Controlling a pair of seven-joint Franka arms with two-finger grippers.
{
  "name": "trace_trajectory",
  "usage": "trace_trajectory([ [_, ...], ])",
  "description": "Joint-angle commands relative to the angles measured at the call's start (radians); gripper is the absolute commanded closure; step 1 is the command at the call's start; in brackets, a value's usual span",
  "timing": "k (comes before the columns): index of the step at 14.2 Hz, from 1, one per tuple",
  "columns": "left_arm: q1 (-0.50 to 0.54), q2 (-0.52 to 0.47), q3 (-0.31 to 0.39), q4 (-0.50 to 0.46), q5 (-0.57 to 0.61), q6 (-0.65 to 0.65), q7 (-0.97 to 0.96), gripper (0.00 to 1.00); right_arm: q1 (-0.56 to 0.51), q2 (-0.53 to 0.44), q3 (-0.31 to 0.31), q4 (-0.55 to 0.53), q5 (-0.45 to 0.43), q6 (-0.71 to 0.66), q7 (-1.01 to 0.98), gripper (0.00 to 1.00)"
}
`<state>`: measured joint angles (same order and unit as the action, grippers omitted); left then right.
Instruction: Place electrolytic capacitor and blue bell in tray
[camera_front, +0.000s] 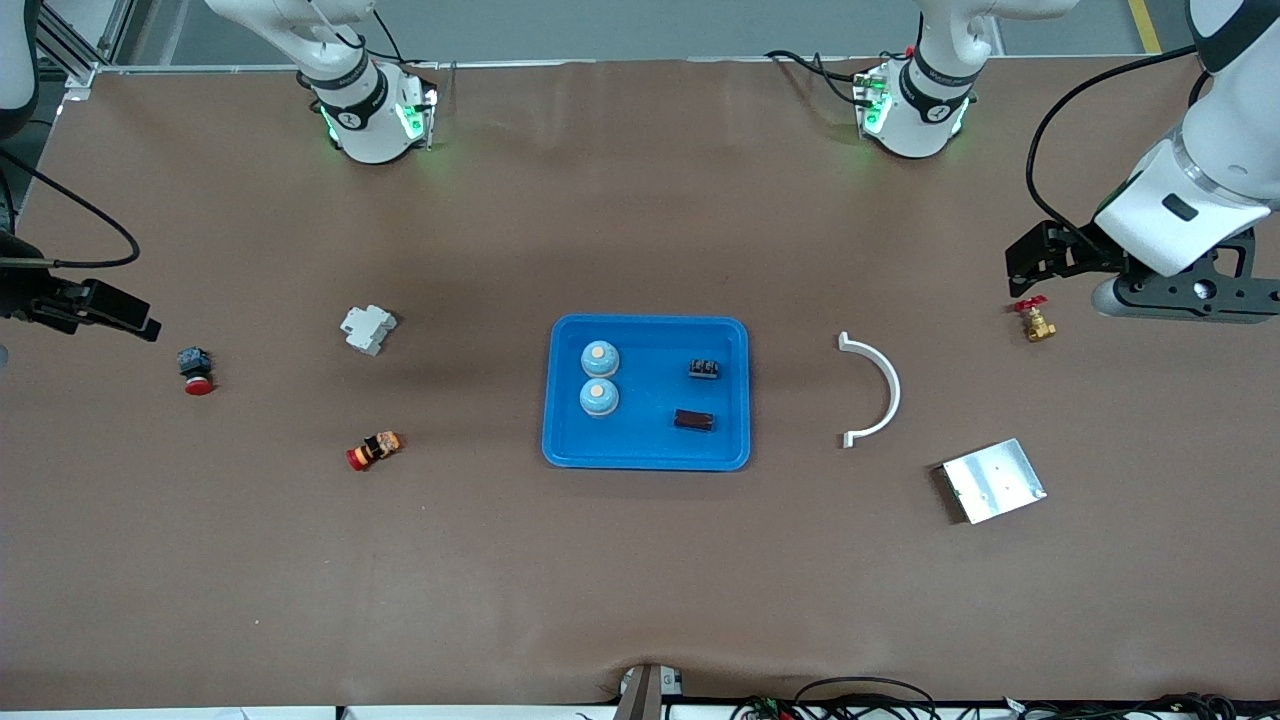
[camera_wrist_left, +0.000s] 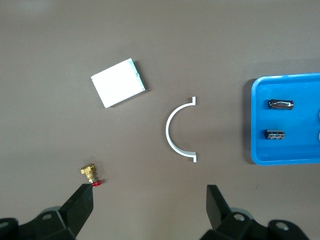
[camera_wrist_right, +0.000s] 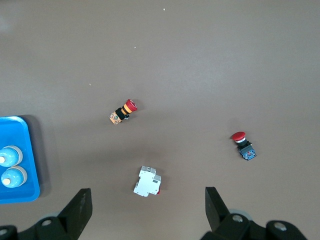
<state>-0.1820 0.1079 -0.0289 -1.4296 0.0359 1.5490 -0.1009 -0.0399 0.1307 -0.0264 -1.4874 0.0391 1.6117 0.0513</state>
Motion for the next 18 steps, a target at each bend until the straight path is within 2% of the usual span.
trace_trajectory([
  [1,-0.004,-0.017,-0.014,-0.011,0.028,-0.006,0.004,0.00,0.002,-0.022,-0.004,-0.011,0.004,-0.009,-0.007,0.00],
  [18,0.007,-0.016,-0.016,-0.011,0.024,0.008,0.003,0.00,0.002,-0.020,-0.004,-0.010,0.004,-0.010,-0.007,0.00],
])
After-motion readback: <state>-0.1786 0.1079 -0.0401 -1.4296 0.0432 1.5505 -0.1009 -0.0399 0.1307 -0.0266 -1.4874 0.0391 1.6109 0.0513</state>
